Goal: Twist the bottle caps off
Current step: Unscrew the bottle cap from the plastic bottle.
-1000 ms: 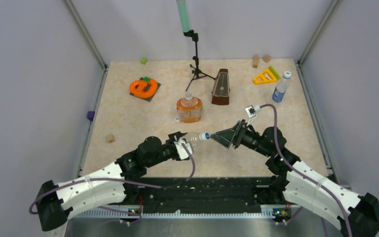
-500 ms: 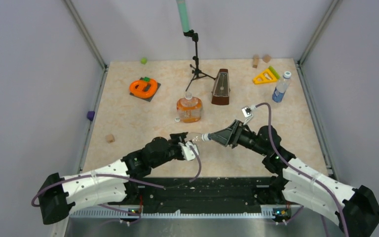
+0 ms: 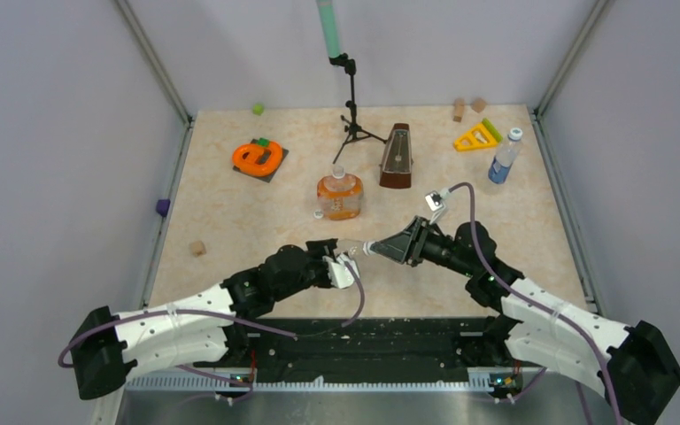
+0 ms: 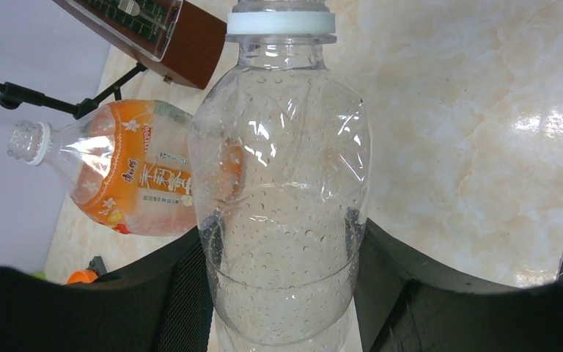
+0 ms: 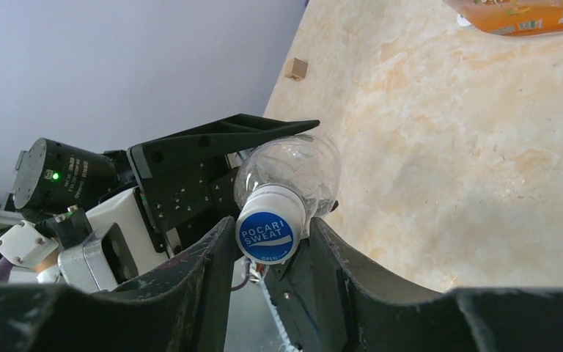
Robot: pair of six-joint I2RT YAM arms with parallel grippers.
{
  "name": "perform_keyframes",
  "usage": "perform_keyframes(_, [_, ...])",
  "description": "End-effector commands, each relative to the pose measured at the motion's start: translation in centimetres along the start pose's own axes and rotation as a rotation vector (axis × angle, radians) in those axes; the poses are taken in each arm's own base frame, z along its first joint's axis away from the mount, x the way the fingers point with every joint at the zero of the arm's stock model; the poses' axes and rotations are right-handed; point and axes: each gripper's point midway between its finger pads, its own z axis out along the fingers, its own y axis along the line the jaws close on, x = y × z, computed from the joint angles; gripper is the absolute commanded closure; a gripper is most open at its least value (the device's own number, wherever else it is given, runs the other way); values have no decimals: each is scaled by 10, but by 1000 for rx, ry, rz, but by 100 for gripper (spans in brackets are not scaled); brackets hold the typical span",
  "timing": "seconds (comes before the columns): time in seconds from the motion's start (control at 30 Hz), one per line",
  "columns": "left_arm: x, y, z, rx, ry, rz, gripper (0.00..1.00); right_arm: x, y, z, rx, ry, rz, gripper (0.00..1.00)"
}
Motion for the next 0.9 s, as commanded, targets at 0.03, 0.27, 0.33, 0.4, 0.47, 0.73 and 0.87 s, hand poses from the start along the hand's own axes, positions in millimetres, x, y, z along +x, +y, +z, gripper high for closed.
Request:
perform_keyframes(0.03, [-25,11,2,-20,-70,-9,100,-2,23,6,-76,24,-51,60])
perform_keyframes(0.27, [-22,7,1,-12,-55,-72,100,8,17,10,-70,81,-115,85])
perform_keyframes(0.33, [-21,6,0,-11,-49,-107,100,10,14,10,-61,89,-140,90])
perform_keyframes(0.4, [-20,0,0,14,-54,-123,100,13,12,9,-68,106,-170,95])
perform_keyframes(0.47, [-20,-5,1,33,-58,-145,100,18,13,8,-89,130,-205,98])
perform_keyframes(0.73, [-37,-14,-4,194,-132,-329,100,33,20,7,-163,270,-348,100])
perform_keyframes(0.87, [-51,-8,-17,262,-220,-417,100,36,22,7,-184,326,-431,100])
